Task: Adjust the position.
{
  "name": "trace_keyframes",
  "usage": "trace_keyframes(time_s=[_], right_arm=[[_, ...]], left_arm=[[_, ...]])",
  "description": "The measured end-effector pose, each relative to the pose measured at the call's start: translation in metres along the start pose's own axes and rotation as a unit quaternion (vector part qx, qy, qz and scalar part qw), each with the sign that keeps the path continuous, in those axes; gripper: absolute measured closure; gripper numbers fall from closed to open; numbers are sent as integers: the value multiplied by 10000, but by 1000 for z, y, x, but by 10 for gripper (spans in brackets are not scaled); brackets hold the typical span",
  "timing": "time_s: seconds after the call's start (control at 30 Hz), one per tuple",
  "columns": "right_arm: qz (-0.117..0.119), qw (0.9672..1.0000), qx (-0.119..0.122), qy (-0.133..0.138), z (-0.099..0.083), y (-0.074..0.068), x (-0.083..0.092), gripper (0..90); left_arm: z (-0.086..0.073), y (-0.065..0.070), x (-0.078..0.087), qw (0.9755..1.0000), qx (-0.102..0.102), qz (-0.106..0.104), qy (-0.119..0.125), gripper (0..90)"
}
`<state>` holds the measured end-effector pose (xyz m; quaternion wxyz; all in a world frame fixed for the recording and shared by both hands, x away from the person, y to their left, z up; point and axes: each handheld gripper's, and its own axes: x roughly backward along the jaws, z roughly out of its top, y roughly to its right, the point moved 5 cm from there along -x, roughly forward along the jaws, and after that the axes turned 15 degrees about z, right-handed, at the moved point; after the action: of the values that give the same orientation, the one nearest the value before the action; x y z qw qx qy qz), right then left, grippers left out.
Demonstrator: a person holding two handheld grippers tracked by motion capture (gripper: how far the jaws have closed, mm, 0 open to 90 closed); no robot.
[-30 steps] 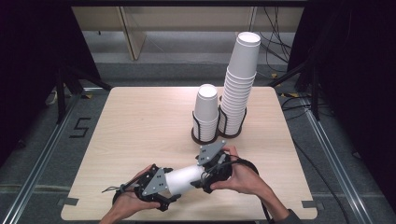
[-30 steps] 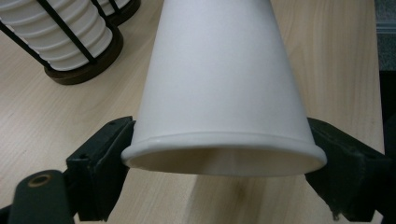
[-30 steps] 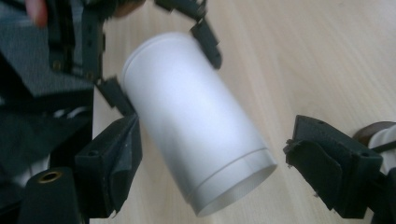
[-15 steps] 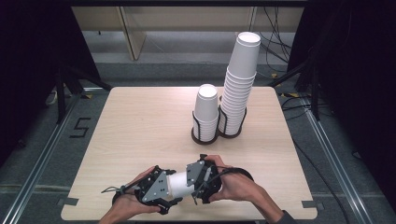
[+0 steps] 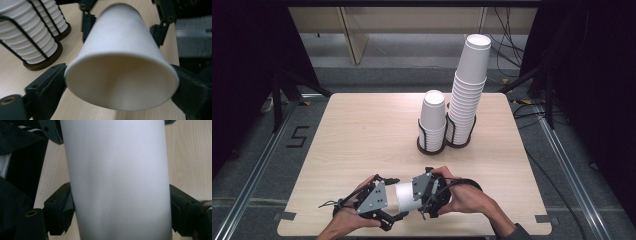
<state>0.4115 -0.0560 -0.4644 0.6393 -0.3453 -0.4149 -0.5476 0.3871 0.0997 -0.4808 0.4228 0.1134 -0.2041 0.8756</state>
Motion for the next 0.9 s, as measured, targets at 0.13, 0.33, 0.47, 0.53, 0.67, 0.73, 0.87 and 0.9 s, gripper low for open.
trace_keyframes(time_s=[0.13,0.33,0.47,0.53,0.67,0.73,0.87,0.9], right_arm=[[232,9983,102,517,-8,6,3,222],[341,9904,-203,1325,-21,14,15,226],[339,9865,-380,1559,-25,16,20,226],[414,9825,-507,1742,-27,17,23,227],[354,9762,-653,2040,-31,22,31,226],[330,9731,-697,2172,-32,23,35,226],[300,9681,-717,2382,-32,24,40,225],[286,9674,-708,2413,-31,24,40,225]], left_arm=[[-3,-7,2,9976,585,-89,371,38],[-1,-13,4,9921,1071,-50,646,118],[-2,-14,4,9906,1188,4,684,142],[-2,-16,4,9896,1260,78,685,141],[-4,-20,4,9833,1670,119,708,141],[-5,-22,2,9814,1780,126,708,141],[-7,-21,1,9775,1985,118,697,141],[-6,-21,1,9761,2050,79,715,141]])
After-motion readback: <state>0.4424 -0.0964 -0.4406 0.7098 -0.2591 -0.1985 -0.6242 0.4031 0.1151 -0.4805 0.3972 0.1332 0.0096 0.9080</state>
